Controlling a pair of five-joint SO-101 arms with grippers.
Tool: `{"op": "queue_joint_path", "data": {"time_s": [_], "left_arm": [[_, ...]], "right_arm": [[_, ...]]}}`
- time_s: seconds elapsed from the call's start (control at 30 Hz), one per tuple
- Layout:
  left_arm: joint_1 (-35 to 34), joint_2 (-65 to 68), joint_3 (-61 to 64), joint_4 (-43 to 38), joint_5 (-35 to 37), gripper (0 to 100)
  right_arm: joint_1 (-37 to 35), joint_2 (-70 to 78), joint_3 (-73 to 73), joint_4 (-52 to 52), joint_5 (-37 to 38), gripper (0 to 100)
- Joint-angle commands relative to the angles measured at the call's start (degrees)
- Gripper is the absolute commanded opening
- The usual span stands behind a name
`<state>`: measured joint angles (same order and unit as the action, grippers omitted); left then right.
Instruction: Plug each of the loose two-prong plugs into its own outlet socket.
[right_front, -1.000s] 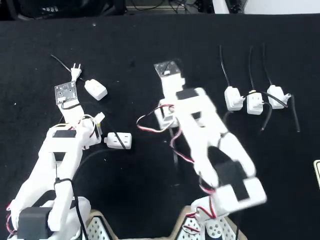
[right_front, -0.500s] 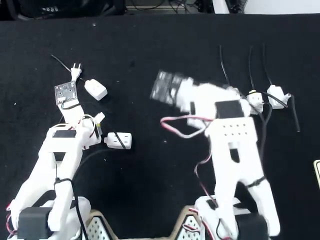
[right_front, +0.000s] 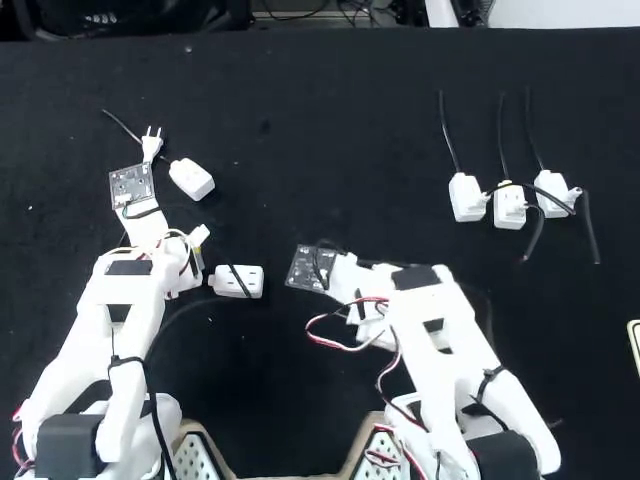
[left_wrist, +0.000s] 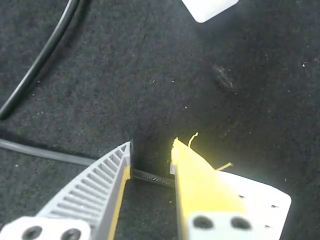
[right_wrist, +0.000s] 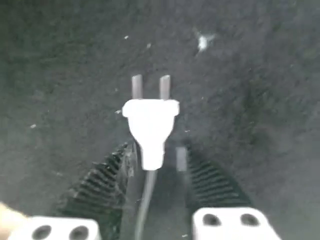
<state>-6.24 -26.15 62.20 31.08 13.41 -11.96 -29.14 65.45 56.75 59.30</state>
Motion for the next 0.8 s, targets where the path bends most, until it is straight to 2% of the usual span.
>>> {"op": "queue_joint_path", "data": {"time_s": [0.0,0.1,0.17,0.43,0.6,0.77], "left_arm": [[-0.48,-1.32,-0.40,-0.35,0.35,13],[-0.40,-1.32,-0.40,-0.35,0.35,13],[-0.31,-1.32,-0.40,-0.35,0.35,13],[-0.48,-1.32,-0.40,-0.35,0.35,13],[-0.22,-1.32,-0.40,-0.35,0.35,13],[-0.31,-1.32,-0.40,-0.35,0.35,13]], "right_arm": [[-0.79,-1.63,-7.78,7.56,-2.99,18.8],[-0.53,-1.63,-15.08,13.36,-5.63,16.8],[-0.44,-1.19,-17.19,13.01,-6.77,16.6],[-0.79,-1.10,-4.09,-4.04,-7.47,16.6],[-0.79,-1.10,1.98,-10.02,-5.98,16.6],[-2.73,-1.19,3.47,-10.64,-6.24,16.8]]}}
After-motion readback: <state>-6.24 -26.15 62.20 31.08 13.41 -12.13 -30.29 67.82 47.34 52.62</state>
